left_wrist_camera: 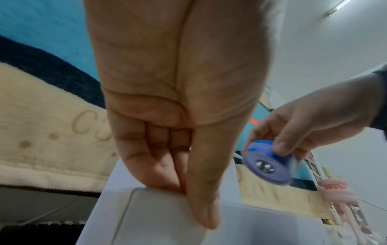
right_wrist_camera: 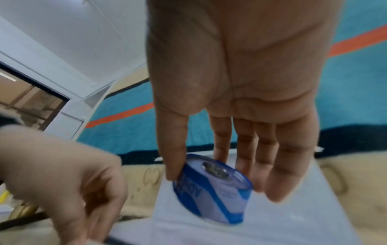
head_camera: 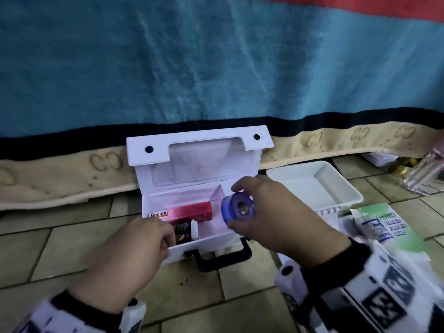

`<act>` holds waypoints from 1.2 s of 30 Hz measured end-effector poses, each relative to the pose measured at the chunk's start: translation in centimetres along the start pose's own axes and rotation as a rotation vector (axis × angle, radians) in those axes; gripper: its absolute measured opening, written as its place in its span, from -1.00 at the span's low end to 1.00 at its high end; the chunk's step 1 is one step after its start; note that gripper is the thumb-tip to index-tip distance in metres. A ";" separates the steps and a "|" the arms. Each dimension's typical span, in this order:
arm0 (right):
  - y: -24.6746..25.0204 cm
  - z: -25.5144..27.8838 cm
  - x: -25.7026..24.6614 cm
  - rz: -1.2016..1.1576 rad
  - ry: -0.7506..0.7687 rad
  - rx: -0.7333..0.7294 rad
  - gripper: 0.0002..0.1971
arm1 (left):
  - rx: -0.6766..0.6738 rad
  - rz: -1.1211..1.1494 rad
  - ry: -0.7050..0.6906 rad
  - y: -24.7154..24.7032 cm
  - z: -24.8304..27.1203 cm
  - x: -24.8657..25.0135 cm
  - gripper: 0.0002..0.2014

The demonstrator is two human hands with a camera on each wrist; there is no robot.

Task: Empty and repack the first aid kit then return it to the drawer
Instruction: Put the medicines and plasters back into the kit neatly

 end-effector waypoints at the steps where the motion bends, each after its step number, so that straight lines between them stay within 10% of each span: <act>1: -1.0 -1.0 -0.6 -0.013 -0.004 -0.008 -0.46 | 0.010 -0.005 0.010 0.1 0.0 0.1 -0.74; 12: -6.8 -5.1 -0.8 0.267 -0.097 -0.200 -0.26 | 0.017 0.008 0.046 0.3 -0.2 -0.3 -0.79; 23: -8.4 -4.9 -0.3 0.397 -0.111 -0.272 -0.78 | 0.023 -0.013 0.056 0.5 -0.3 0.1 -0.79; 36: 2.7 4.0 6.1 -0.185 -0.211 -0.004 -0.91 | 0.012 -0.049 0.070 0.5 -0.3 0.5 -0.82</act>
Point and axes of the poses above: each hand's wrist, its own z-axis away from the middle knuckle, its own y-axis out of the back of the hand, x = y × z, the point moved 2 cm from there along -z, towards the middle knuckle, and after that the axes turned 6 degrees about z, right-handed, at the moved point
